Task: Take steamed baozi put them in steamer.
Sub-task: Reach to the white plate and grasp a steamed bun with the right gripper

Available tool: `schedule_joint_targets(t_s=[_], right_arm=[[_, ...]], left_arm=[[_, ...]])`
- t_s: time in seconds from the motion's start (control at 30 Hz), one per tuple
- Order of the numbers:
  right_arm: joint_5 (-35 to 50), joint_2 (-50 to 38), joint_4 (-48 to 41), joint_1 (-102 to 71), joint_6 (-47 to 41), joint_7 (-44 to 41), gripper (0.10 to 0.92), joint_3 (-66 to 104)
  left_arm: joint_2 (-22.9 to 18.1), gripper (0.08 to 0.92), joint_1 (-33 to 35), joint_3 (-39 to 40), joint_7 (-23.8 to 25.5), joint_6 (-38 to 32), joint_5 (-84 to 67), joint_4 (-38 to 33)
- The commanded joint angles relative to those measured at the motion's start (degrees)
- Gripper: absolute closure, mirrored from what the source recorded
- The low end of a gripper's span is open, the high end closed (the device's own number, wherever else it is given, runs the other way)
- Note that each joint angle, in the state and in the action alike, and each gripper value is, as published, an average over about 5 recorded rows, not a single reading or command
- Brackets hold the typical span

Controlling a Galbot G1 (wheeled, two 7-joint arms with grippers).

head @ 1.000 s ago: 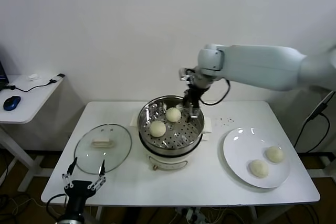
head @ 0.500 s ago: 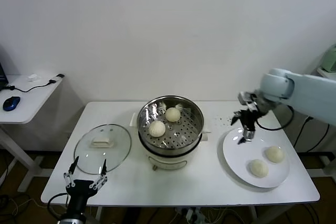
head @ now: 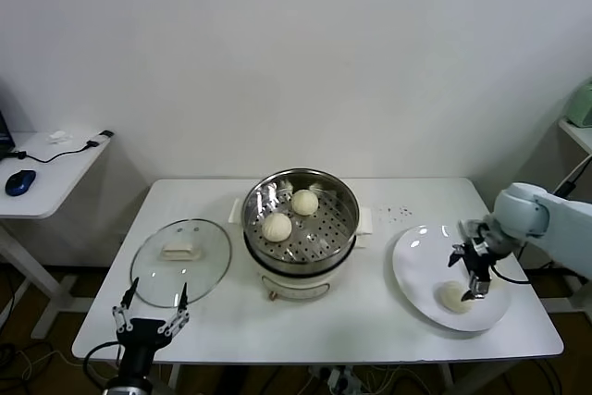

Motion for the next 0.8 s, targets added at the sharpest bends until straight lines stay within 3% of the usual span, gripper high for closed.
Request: schedule_joint_targets(t_s=[0.03, 0.33, 0.6, 0.8], right_arm=[[-4.82, 0.35, -3.29, -9.6, 0.35, 0.5, 0.203, 7.39], [-5.06, 2.31, -4.11, -10.96, 0.27, 0.55, 0.211, 8.67], [-4.62, 2.28, -4.48, -10.34, 0.45, 0.26, 0.318, 8.95], [-3.67, 2.24, -4.69, -9.39, 0.67, 0.08, 0.352, 8.82]], left_arm=[[-0.12, 0.177, 0.07, -0.04, -0.03, 0.01, 0.28, 0.25], [0.09, 0.177, 0.25, -0.32, -0.09, -0.23, 0.23, 0.86], [0.21, 0.177, 0.17, 0.02, -0.06, -0.23, 0.35, 1.04], [0.26, 0.177, 0.24, 0.13, -0.04, -0.24, 0.4, 1.08]])
